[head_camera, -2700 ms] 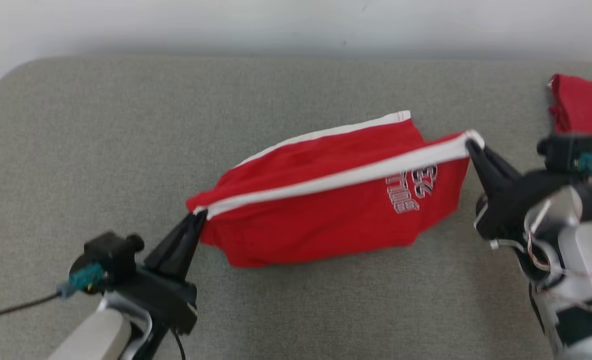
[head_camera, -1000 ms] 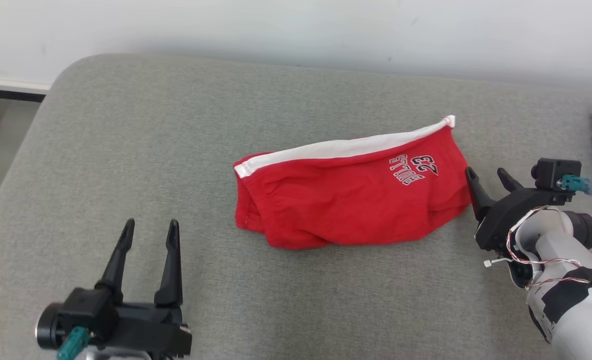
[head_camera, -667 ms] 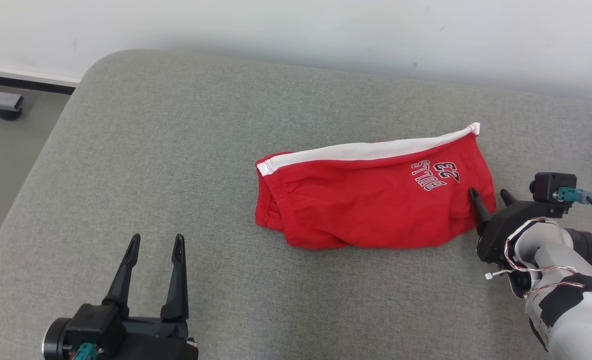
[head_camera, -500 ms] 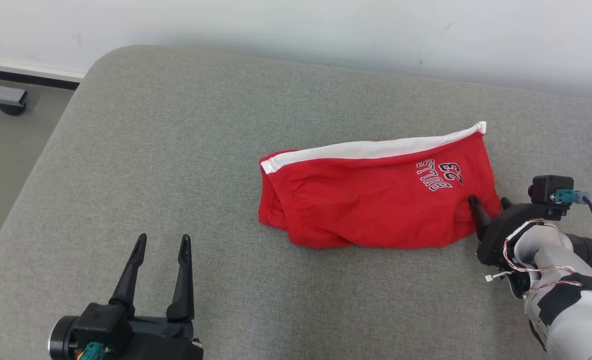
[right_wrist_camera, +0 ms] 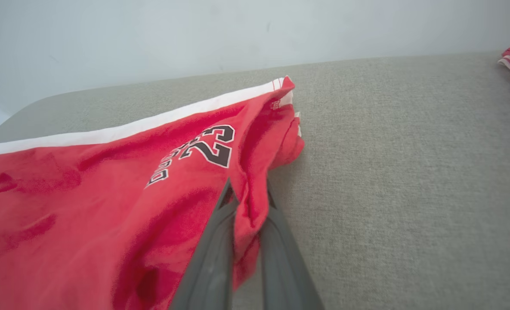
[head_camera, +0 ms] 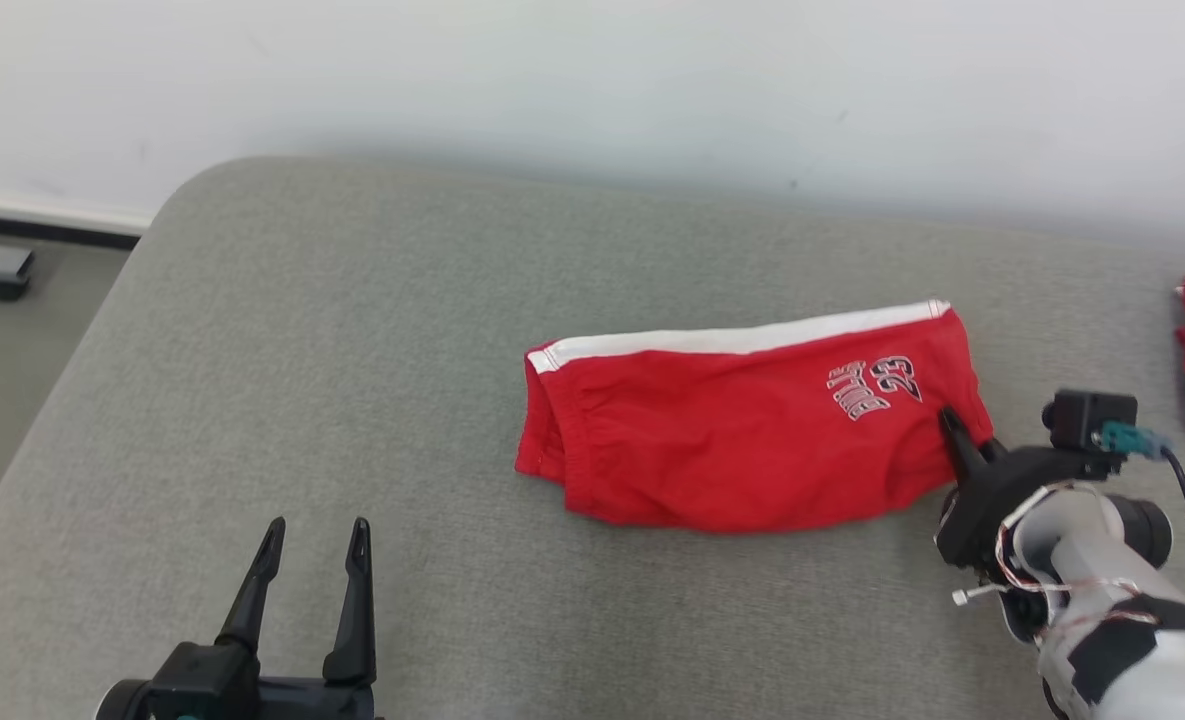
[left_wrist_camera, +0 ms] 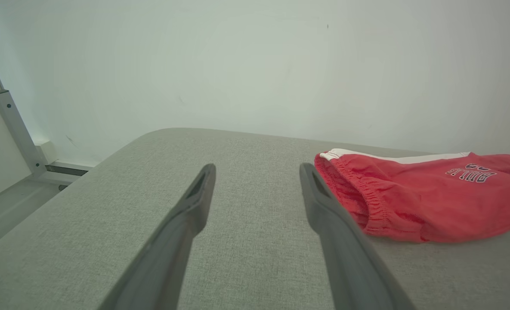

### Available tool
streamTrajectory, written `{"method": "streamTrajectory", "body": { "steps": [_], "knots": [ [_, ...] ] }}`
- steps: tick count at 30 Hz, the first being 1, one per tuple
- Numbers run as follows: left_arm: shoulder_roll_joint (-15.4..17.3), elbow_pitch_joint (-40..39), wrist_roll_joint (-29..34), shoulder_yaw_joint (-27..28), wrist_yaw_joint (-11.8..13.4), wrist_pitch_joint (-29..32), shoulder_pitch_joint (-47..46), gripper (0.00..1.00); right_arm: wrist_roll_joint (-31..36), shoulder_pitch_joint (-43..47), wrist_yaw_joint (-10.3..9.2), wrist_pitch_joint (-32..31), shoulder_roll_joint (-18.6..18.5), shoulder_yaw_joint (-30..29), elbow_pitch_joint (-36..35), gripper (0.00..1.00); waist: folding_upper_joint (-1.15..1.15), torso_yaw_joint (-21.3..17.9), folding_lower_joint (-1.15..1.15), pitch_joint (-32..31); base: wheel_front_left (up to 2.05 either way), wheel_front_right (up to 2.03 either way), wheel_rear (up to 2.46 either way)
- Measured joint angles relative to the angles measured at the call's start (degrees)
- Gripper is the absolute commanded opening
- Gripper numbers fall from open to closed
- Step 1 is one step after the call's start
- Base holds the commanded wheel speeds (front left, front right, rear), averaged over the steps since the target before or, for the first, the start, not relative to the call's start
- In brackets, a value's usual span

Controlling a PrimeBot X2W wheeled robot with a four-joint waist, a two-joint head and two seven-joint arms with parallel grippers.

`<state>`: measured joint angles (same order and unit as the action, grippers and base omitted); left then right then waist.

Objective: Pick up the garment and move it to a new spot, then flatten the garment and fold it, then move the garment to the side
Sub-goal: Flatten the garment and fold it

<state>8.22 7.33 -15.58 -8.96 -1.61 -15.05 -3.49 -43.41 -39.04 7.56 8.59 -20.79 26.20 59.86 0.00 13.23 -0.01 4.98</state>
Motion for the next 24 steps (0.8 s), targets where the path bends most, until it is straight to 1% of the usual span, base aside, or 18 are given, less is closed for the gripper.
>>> {"method": "streamTrajectory", "body": {
  "steps": [6,7,11,14,15,16,21,24],
  "knots": [
    [0.0,0.4,0.5,0.4,-0.3,0.0,1.2,1.0,-4.7,8.7,-0.01,0.1,-2.9,-0.1,-7.2,0.0,0.0,-2.7,0.0,-1.9,0.0,0.0,0.0],
    [0.0,0.4,0.5,0.4,-0.3,0.0,1.2,1.0,-4.7,8.7,-0.01,0.1,-2.9,-0.1,-7.2,0.0,0.0,-2.7,0.0,-1.9,0.0,0.0,0.0],
    [-0.1,0.4,0.5,0.5,-0.4,0.0,1.5,1.0,-6.3,14.4,-0.01,-0.3,-4.0,-0.7,-10.7,0.0,0.0,-4.1,0.0,-2.7,0.0,0.0,0.0],
    [-0.1,0.5,0.9,0.6,-0.5,0.0,2.2,1.0,-6.9,16.8,-0.01,-0.6,-4.1,-1.8,-12.3,0.0,0.0,-4.8,0.0,-3.2,0.0,0.0,0.0],
    [-0.1,0.5,0.9,0.7,-0.5,0.0,2.2,1.0,-6.9,17.2,-0.01,-0.8,-4.1,-2.1,-12.5,0.38,0.0,-4.9,0.0,-3.3,0.0,0.0,0.0],
    [-0.1,0.5,0.9,0.8,-0.5,0.0,2.2,1.0,-6.6,17.6,-0.01,-0.8,-4.1,-2.4,-12.6,1.0,0.0,-5.1,0.0,-3.3,0.0,0.0,0.0],
    [-0.1,0.5,1.0,0.9,-0.7,0.0,2.3,1.0,-3.6,17.2,-0.01,0.0,-5.1,-4.8,-12.7,1.0,0.01,-5.4,0.0,-3.7,0.0,0.0,0.0],
    [0.1,0.5,1.0,1.0,-0.8,0.0,2.4,1.0,-2.2,15.0,-0.01,-1.1,-5.3,-6.3,-12.5,1.0,0.01,-5.5,0.0,-3.8,0.0,0.0,0.0]
  ]
}}
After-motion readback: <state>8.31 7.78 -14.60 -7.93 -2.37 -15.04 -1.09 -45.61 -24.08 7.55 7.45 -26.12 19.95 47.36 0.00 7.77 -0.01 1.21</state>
